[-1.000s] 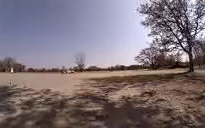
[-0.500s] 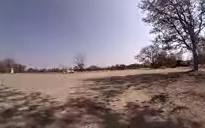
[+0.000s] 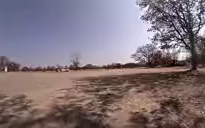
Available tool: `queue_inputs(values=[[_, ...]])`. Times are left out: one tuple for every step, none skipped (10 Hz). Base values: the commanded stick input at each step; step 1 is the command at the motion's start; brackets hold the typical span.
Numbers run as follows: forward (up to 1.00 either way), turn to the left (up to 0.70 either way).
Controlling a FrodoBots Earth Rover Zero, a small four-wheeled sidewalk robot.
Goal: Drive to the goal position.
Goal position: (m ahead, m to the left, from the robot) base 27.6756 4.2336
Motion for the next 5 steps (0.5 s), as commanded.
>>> queue_inputs(values=[[1.0, -0.02], [1.0, -0.02], [1.0, -0.02], [1.0, -0.02], [1.0, 0.0]])
